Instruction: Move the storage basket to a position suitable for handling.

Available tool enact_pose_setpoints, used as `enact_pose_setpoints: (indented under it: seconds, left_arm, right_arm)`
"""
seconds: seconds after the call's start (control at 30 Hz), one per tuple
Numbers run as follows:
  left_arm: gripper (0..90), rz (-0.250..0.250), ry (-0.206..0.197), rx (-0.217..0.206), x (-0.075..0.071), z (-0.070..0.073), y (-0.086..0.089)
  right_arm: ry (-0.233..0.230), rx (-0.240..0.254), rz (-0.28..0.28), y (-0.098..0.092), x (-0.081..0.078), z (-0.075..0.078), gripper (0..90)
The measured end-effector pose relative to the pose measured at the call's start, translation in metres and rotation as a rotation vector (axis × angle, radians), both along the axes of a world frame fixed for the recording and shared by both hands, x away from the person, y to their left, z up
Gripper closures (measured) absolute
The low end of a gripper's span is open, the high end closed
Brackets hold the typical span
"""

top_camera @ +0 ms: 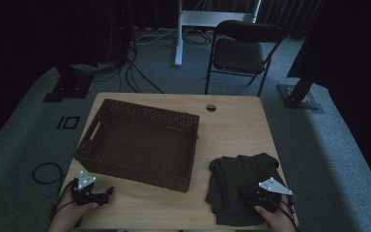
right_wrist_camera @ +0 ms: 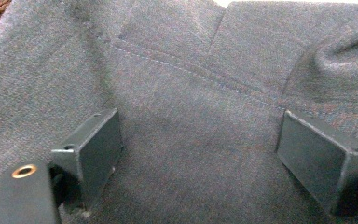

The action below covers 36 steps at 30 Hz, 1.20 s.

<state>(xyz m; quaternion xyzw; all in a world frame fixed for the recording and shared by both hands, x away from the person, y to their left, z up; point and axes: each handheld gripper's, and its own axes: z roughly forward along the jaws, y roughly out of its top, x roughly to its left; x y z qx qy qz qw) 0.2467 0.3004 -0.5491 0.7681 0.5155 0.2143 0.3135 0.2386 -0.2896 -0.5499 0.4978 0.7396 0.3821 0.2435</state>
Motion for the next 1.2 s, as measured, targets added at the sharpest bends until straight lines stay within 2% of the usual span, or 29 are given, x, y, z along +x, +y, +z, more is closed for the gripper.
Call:
enact_pose_setpoints:
  seconds: [0.03, 0.13, 0.23, 0.3, 0.37, 0.53, 0.63, 0.77, 0.97, 1.2]
  left_arm:
    - [9.6, -0.033, -0.001, -0.02, -0.001, 0.0, 0.001]
    - [13.5, -0.018, -0.006, -0.068, -0.004, 0.001, 0.008]
    - [14.4, -0.005, -0.007, -0.027, -0.005, 0.001, 0.014]
    - [14.4, 0.004, -0.008, -0.028, -0.005, 0.003, 0.017]
    - [14.4, 0.004, -0.015, -0.046, -0.005, 0.006, 0.019]
    - [14.4, -0.003, -0.004, -0.023, -0.004, 0.01, 0.025]
    - [14.4, -0.002, -0.008, -0.025, -0.004, 0.012, 0.028]
    - [14.4, 0.007, -0.019, -0.029, -0.005, 0.015, 0.032]
    - [14.4, 0.009, -0.046, -0.039, -0.005, 0.022, 0.035]
    - [14.4, 0.013, -0.072, -0.046, -0.005, 0.031, 0.04]
  right_arm:
    - [0.0, 0.0, 0.0, 0.0, 0.0, 0.0, 13.7]
    - [-0.006, 0.007, 0.002, 0.0, -0.001, 0.0, 13.7]
    - [-0.017, -0.012, 0.006, 0.002, -0.001, 0.0, 13.6]
    - [-0.014, -0.01, 0.007, 0.002, 0.0, 0.001, 13.5]
    - [-0.013, -0.009, 0.013, 0.002, 0.001, 0.002, 13.5]
    - [-0.01, -0.014, 0.034, 0.008, 0.004, 0.006, 13.3]
    - [-0.017, 0.02, 0.03, 0.013, 0.007, 0.009, 13.1]
    - [-0.042, 0.038, 0.022, 0.02, 0.011, 0.015, 13.1]
    - [-0.078, 0.051, 0.042, 0.033, 0.018, 0.03, 13.1]
    - [-0.091, 0.086, 0.06, 0.048, 0.025, 0.046, 13.1]
